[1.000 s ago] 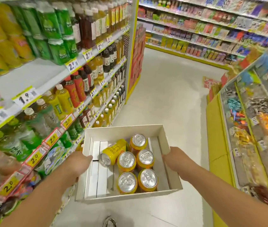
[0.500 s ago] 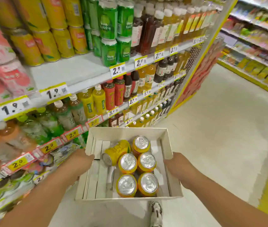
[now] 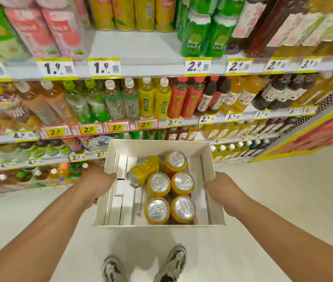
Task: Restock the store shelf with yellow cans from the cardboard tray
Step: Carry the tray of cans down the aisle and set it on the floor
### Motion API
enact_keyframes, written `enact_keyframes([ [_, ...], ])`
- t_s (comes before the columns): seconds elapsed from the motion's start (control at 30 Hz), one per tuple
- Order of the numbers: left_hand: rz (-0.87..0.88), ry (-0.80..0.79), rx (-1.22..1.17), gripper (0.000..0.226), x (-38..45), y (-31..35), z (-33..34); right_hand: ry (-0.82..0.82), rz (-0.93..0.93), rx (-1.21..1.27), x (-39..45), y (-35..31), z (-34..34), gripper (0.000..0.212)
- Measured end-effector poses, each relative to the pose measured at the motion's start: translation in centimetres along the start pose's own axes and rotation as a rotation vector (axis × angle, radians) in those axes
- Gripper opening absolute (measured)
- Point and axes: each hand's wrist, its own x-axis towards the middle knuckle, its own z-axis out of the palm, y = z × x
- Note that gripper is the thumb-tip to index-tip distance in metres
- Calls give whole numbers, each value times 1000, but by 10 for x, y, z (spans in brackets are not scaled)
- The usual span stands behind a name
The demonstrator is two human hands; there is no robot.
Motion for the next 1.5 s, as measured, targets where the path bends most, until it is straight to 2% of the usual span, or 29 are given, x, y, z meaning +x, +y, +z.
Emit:
enact_keyframes([
  [0.17, -111, 6, -123, 22, 24, -48, 6, -71, -5, -60, 24, -3, 44, 24],
  [0.4, -182, 34, -133, 16, 79, -132, 32, -141, -3, -126, 82, 30, 135, 21],
  [0.73, -273, 44, -141, 15, 195, -261, 126, -217, -25, -174, 210, 136, 278, 22],
  [0.93, -308, 70, -176, 20, 274, -339, 204, -230, -44, -284, 299, 205, 359, 9],
  [1.03, -308, 68, -159, 33, 314, -374, 237, -232, -56, -307, 339, 238, 397, 20],
  [1.27, -286, 84, -205, 18, 397, -440, 292, -252, -131, -279, 408, 284, 456, 19],
  [1.37, -290, 71, -237, 19, 424, -464, 303, -278, -144, -286, 432, 293, 482, 18],
  [1.5, -315, 92, -223, 23, 461, -490, 311, -249, -211, -383, 462, 300, 515, 30],
])
